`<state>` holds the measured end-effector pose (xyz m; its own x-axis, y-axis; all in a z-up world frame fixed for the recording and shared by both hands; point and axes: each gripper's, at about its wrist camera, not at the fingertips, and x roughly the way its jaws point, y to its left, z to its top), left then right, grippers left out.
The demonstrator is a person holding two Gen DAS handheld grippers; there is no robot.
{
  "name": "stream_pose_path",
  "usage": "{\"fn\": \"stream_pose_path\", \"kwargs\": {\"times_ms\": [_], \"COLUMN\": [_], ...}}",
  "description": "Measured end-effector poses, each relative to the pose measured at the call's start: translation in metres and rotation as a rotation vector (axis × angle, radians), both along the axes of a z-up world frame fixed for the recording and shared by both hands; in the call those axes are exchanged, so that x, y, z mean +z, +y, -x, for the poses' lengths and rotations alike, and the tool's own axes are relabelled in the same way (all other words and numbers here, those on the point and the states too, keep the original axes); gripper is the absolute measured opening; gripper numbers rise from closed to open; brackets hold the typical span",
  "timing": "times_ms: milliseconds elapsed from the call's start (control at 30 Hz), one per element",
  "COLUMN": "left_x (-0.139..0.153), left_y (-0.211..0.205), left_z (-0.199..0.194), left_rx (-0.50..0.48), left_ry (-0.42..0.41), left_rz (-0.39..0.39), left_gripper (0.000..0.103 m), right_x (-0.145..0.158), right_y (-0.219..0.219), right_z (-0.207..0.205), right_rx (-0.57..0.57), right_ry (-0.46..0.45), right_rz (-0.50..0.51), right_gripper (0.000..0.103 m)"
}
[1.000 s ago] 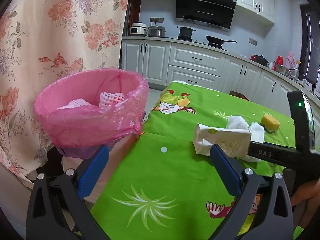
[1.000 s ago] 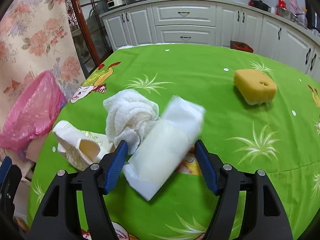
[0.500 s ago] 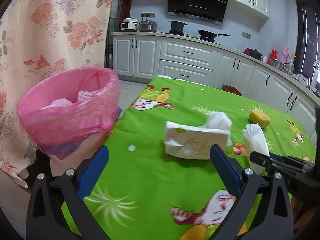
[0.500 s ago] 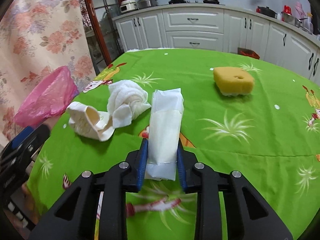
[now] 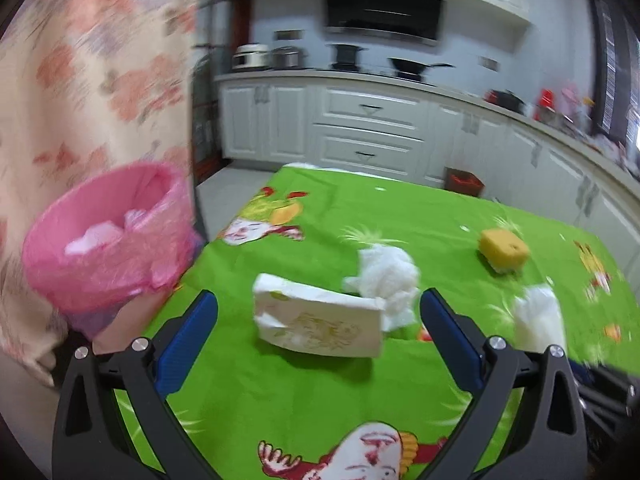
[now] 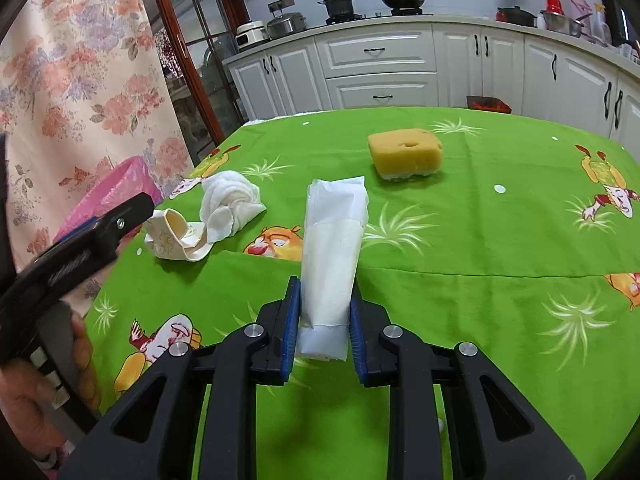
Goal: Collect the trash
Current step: 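Grasp the white tissue pack with the left tool while the right tool holds the tissue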
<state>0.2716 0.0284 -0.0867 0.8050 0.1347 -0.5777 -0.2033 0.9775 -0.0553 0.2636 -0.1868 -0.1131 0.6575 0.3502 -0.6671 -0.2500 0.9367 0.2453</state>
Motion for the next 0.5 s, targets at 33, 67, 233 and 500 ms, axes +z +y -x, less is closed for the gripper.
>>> {"fn": "stream_pose_path", "kwargs": {"times_ms": [33,67,233,500], "left_x": [0.0,0.001,-0.002,-0.02], "left_y": [0.003,0.005,0.006,0.002], "left_z": [-0.002,-0.005,-0.032,-0.037], "left_rx": [0.016,0.031,0.091,0.093], "left_ry": [-0.003,-0.005,0.025,0.12], "left_rz": [0.01,0.018,-0.015,-0.066], "left_gripper": [0.098,0.098,0.098,0.098], "right_x": [0.0,0.0,-0.001,0.003], "right_y": [0.0,-0.001,-0.004,-0.003], "right_z": [0.001,0.002,0.002,0.004], "right_rx": [0.001,0.003,0.006,0.015], "right_ry": [-0.001,-0.001,0.0,-0.007], "right_rz": [-0.002,-0.007,-0.03,-0.037], "right_gripper": [0.023,0.023,0.023,0.023]}}
